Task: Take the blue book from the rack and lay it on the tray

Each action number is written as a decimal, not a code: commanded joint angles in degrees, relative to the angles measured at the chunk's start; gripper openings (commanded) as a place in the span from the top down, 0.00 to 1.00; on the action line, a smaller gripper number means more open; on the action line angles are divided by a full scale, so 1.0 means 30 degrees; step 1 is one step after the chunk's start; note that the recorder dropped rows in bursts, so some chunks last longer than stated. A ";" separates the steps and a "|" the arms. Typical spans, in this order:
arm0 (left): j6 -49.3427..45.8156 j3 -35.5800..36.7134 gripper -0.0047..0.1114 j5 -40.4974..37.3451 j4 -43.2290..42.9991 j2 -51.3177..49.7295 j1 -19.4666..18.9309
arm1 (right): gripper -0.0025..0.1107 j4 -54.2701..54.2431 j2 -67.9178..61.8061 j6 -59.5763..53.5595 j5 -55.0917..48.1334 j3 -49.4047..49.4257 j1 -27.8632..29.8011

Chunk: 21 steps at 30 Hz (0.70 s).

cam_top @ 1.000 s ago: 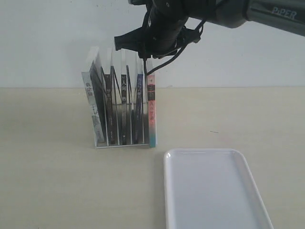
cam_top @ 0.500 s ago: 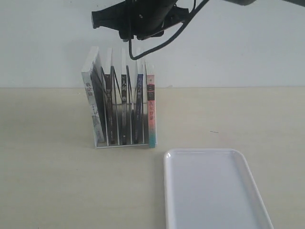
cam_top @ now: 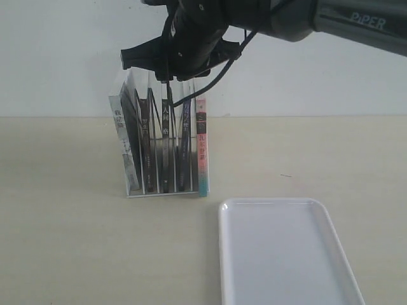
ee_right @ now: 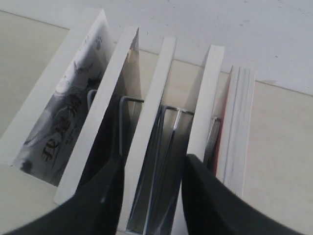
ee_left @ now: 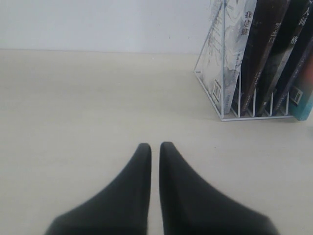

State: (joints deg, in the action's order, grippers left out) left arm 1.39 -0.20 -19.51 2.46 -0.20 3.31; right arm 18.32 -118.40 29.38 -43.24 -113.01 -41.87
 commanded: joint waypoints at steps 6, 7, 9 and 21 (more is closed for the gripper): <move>0.0163 0.0068 0.91 0.0080 -0.0057 0.0068 -0.0076 | 0.64 -0.0036 -0.0099 -0.0068 -0.0239 -0.0085 0.0537; 0.0163 0.0068 0.91 0.0080 -0.0057 0.0068 -0.0076 | 0.64 -0.0036 -0.0099 -0.0034 -0.0239 -0.0085 0.0535; 0.0163 0.0068 0.91 0.0080 -0.0057 0.0068 -0.0076 | 0.64 -0.0078 -0.0099 -0.0031 -0.0170 -0.0085 0.0535; 0.0163 0.0068 0.91 0.0080 -0.0057 0.0068 -0.0076 | 0.77 -0.0158 -0.0099 -0.0073 -0.0152 -0.0085 0.0535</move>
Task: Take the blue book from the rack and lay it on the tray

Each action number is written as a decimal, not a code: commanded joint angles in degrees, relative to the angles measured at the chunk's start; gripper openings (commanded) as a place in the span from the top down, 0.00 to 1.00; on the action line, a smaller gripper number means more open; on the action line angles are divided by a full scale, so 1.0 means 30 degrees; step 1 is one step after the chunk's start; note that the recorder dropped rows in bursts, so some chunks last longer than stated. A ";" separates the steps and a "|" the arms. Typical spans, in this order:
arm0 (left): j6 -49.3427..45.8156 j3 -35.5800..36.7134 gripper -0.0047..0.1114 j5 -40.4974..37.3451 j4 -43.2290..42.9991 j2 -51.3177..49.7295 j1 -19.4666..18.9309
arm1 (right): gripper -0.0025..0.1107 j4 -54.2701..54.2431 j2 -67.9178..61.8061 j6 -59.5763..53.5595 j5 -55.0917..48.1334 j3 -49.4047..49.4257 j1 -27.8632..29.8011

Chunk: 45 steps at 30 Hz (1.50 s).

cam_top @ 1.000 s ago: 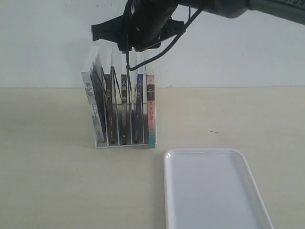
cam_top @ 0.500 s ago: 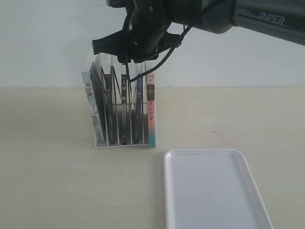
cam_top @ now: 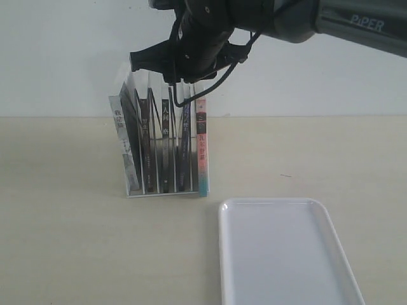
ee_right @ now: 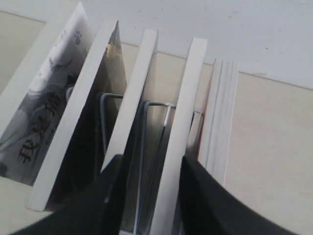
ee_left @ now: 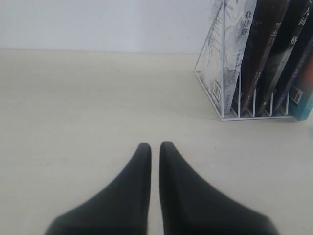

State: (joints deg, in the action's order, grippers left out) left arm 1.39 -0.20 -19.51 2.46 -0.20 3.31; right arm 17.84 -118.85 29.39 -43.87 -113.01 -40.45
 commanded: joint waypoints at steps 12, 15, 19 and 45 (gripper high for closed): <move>0.0163 0.0068 0.91 0.0080 -0.0057 0.0068 -0.0076 | 0.69 -0.0001 -0.0595 -0.0281 0.0136 -0.0085 0.0062; 0.0163 0.0068 0.91 0.0080 -0.0057 0.0068 -0.0076 | 0.69 0.0081 -0.0775 -0.0281 0.0346 -0.0085 0.0062; 0.0163 0.0068 0.91 0.0080 -0.0057 0.0068 -0.0076 | 0.69 0.0168 -0.0802 -0.0281 0.0464 -0.0085 0.0062; 0.0163 0.0068 0.91 0.0080 -0.0057 0.0068 -0.0076 | 0.69 0.0413 -0.0177 -0.0281 0.0158 -0.0085 0.0152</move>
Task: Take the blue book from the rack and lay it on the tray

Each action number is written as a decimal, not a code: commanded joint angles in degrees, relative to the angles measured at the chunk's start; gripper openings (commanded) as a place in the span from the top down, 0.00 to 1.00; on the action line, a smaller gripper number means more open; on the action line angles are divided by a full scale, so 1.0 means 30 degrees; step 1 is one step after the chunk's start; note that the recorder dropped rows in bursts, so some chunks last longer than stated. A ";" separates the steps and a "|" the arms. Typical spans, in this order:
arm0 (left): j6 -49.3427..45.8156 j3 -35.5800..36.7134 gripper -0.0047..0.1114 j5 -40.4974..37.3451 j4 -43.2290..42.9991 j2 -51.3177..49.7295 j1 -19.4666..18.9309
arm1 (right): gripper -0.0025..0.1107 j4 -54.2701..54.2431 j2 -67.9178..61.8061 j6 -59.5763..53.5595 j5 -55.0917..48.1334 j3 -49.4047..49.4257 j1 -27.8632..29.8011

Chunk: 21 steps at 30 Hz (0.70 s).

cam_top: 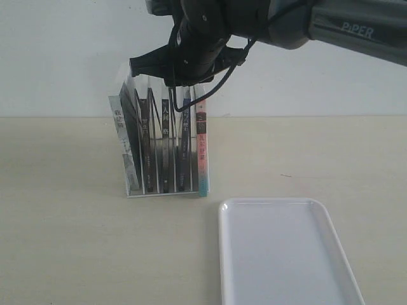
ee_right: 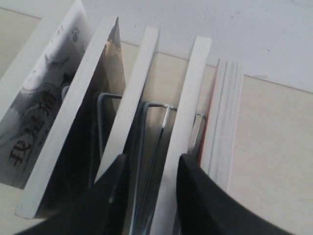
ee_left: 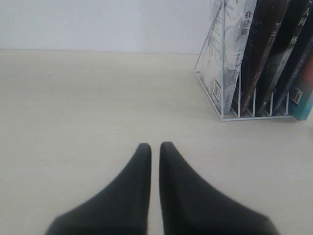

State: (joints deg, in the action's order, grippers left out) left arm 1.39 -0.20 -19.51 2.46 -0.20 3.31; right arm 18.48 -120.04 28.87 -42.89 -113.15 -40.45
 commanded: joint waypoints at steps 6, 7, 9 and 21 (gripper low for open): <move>0.0163 0.0068 0.91 0.0080 -0.0057 0.0068 -0.0076 | 0.69 0.0589 0.0195 0.0344 -0.0528 -0.0038 0.0195; 0.0163 0.0068 0.91 0.0080 -0.0057 0.0068 -0.0076 | 0.69 0.0589 0.0195 0.0344 -0.0562 -0.0038 0.0195; 0.0163 0.0068 0.91 0.0080 -0.0057 0.0068 -0.0076 | 0.69 0.0589 0.0195 0.0344 -0.0562 -0.0038 0.0195; 0.0163 0.0068 0.91 0.0080 -0.0057 0.0068 -0.0076 | 0.69 0.0394 -0.0478 0.0404 -0.0481 -0.0038 0.0195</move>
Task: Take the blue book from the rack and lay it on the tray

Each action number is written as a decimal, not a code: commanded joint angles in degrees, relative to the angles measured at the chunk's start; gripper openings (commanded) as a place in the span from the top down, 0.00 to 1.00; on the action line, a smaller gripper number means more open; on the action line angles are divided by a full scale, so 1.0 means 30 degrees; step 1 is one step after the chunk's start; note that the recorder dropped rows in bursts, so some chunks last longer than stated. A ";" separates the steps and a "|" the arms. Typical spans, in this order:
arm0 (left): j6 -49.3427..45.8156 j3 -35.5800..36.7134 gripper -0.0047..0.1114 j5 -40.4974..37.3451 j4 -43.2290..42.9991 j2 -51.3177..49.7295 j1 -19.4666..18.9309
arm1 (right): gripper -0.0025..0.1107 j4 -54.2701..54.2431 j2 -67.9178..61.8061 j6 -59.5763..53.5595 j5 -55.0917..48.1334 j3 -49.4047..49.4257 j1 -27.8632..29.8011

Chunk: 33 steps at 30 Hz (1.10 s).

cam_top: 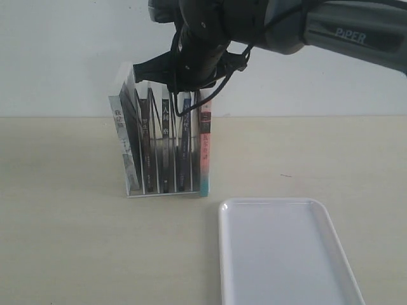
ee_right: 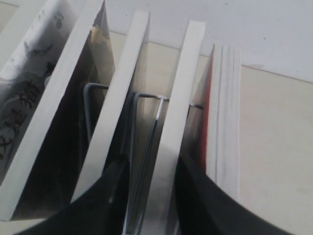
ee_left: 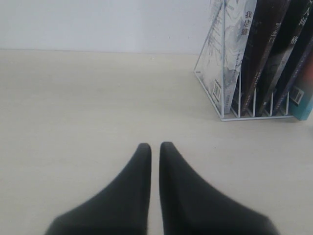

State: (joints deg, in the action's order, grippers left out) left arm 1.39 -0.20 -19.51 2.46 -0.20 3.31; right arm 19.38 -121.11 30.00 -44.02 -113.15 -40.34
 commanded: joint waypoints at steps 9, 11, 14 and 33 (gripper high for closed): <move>0.0163 0.0068 0.91 0.0080 -0.0057 0.0068 -0.0076 | 0.69 -0.0529 -0.0114 0.0028 -0.0106 -0.0038 0.0159; 0.0163 0.0068 0.91 0.0080 -0.0057 0.0068 -0.0076 | 0.69 -0.0574 -0.0114 0.0028 -0.0184 -0.0038 0.0159; 0.0163 0.0068 0.91 0.0080 -0.0057 0.0068 -0.0076 | 0.69 -0.0611 -0.0114 0.0028 -0.0215 -0.0038 0.0159; 0.0163 0.0068 0.91 0.0080 -0.0057 0.0068 -0.0076 | 0.69 -0.0950 0.0138 -0.0135 -0.0282 -0.0038 0.0122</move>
State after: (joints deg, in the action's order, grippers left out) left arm 1.39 -0.20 -19.51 2.46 -0.20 3.31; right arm 16.46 -121.47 30.07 -44.35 -113.15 -40.13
